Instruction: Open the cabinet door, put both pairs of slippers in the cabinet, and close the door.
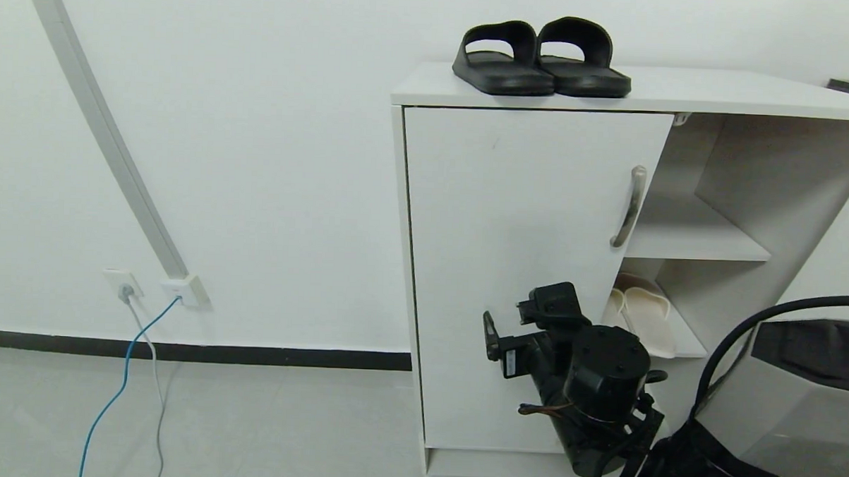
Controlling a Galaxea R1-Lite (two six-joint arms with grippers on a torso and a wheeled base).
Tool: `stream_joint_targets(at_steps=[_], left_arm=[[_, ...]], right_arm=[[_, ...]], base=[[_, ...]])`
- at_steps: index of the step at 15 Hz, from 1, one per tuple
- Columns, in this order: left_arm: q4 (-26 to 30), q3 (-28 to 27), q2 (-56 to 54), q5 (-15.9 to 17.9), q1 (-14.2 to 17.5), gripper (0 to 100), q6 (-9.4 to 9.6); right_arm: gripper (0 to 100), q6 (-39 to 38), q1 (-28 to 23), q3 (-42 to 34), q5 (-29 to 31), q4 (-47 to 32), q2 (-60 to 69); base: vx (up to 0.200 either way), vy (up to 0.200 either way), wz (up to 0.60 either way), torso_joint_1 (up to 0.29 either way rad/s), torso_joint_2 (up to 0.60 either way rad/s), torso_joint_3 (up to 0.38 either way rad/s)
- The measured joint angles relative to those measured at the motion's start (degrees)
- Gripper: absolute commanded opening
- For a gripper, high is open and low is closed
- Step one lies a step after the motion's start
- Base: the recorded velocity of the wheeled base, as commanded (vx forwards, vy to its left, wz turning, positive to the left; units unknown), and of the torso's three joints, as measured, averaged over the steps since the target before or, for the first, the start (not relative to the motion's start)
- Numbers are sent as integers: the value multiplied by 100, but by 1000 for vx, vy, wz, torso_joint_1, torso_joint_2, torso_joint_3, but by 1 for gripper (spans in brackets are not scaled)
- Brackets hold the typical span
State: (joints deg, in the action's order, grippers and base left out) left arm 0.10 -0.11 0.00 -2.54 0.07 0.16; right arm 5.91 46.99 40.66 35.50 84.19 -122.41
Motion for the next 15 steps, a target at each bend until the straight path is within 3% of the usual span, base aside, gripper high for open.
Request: stream_joint_targets(at_steps=[5,15], left_arm=[[6,1,0,0,0,0,2],[9,4,0,0,0,0,-5]], right_arm=[[100,33,27,-39,0,-9,39],[100,40,22,-55,0,4,41]], base=[[0,0,0,43,-455,-361],[0,0,0,135,-472,-336]])
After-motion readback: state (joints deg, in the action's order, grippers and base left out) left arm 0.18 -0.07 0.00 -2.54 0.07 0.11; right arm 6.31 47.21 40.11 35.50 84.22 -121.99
